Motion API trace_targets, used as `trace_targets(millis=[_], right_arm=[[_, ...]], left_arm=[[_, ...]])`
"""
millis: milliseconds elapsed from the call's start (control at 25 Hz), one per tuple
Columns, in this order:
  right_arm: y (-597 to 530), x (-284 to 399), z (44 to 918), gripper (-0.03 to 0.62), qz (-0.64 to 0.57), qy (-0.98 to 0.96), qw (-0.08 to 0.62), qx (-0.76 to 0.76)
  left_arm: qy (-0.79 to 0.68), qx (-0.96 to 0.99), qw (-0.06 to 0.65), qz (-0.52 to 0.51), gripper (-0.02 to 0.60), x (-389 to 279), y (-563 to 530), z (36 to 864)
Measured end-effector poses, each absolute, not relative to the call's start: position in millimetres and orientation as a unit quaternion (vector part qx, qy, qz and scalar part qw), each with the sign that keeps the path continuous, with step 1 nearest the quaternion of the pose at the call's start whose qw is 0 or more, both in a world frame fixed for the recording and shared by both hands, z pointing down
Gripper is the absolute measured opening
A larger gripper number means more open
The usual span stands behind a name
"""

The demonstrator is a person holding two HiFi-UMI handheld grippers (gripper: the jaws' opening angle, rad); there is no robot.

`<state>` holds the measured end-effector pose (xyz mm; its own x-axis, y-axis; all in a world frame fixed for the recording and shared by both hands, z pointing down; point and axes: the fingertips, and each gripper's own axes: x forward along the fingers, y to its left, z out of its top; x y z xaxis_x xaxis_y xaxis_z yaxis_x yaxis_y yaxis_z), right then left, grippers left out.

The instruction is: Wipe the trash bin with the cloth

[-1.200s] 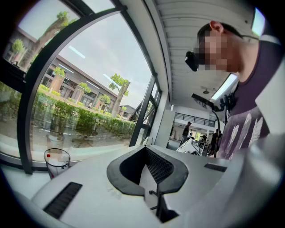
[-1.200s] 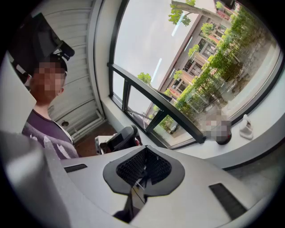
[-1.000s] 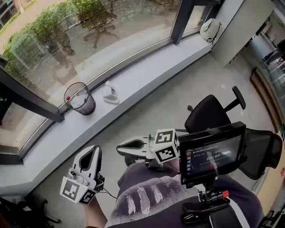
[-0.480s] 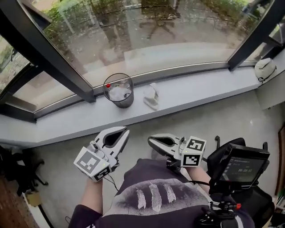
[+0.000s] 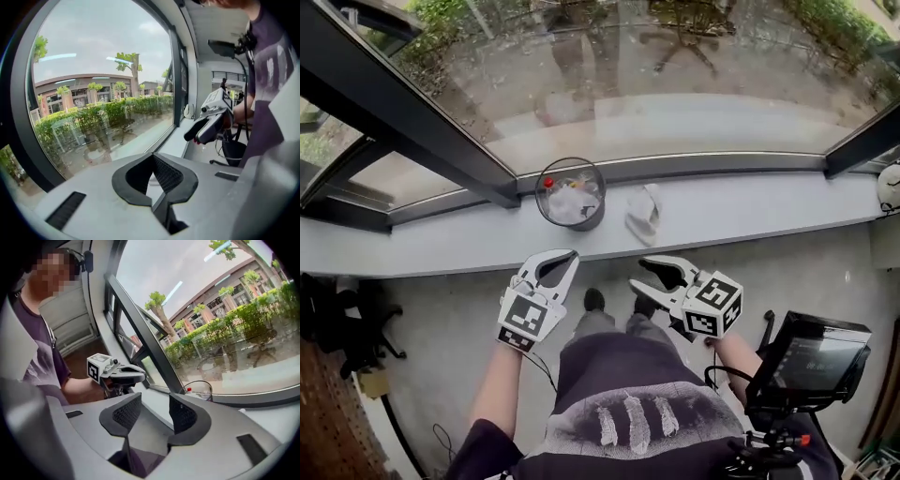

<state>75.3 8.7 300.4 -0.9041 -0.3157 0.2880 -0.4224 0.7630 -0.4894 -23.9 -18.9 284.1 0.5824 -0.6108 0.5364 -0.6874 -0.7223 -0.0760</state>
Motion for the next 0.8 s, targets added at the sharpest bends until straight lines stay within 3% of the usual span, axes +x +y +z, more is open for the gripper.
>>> trace_targets(millis=[40,120,160,400,800], right_arm=[[4.3,76.0,311.2,0.182,0.277,-0.931,0.117,0.205],[-2.5,76.8,336.3,0.232,0.267,-0.923,0.177,0.213],[-6.7,77.1,350.5,0.246,0.258,-0.917,0.212,0.216],[-47.6,76.5,434.5,0.272,0.231,-0.869,0.367,0.239],[-117.2,116.2,589.7,0.272,0.19,-0.796,0.52,0.245]], left_arm=[[-0.36,0.883,0.066,0.295,-0.003,-28.1,-24.1,300.5],[-0.335,0.872,0.064,0.35,0.223,-35.2,-32.7,336.0],[-0.323,0.866,0.061,0.378,0.241,-39.1,-37.6,353.2],[-0.271,0.826,0.03,0.493,0.241,-60.8,-81.3,460.5],[-0.242,0.832,0.063,0.495,0.236,-45.9,-92.5,510.0]])
